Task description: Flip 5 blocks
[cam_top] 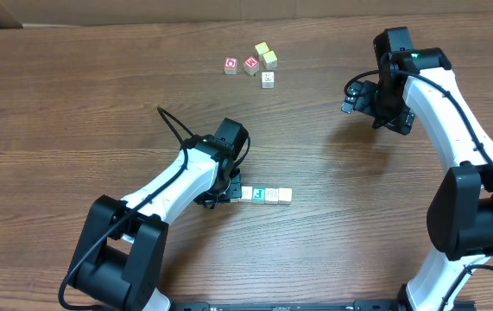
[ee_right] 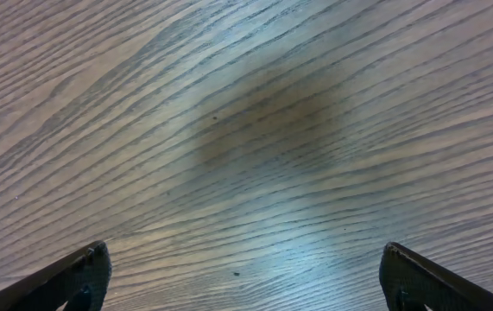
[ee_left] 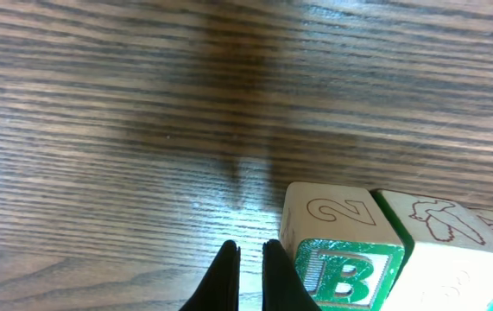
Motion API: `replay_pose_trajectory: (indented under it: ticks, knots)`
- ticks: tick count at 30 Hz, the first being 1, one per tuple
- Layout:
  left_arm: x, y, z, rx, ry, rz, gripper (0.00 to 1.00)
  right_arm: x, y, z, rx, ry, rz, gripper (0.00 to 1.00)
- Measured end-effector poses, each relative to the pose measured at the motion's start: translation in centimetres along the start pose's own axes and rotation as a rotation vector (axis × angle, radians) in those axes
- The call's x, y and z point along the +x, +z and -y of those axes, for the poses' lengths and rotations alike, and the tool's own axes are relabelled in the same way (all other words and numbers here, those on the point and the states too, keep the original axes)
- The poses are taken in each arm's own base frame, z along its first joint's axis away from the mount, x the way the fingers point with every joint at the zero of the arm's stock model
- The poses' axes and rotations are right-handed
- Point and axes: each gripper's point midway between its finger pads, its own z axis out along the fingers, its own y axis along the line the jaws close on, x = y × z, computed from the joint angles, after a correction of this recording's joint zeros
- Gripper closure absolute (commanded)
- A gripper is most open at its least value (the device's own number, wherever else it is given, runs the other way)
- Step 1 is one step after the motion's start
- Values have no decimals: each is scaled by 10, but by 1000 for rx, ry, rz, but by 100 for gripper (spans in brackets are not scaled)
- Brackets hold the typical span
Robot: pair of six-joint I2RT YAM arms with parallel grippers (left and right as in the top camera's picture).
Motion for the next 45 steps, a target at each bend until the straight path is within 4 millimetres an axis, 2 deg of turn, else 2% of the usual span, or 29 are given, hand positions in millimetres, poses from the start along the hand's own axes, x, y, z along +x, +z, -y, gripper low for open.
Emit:
replay_pose_trajectory:
  ticks: [20,28,32,40,45]
  knots:
    - [-5,0,0,-5,41,24,96,0,0,0,-1,0,0,0]
    - [3,-1,-6,-29,44,-9,96,0,0,0,0,0,0,0]
    - [-3,-8,-2,-16,42,10,96,0,0,0,-1,-1,0,0]
    - [-16,-40,-1,44,22,109,96,0,0,0,0,0,0,0]
    - [-20,-40,-11,60,-20,94,96,0,0,0,-1,0,-1,0]
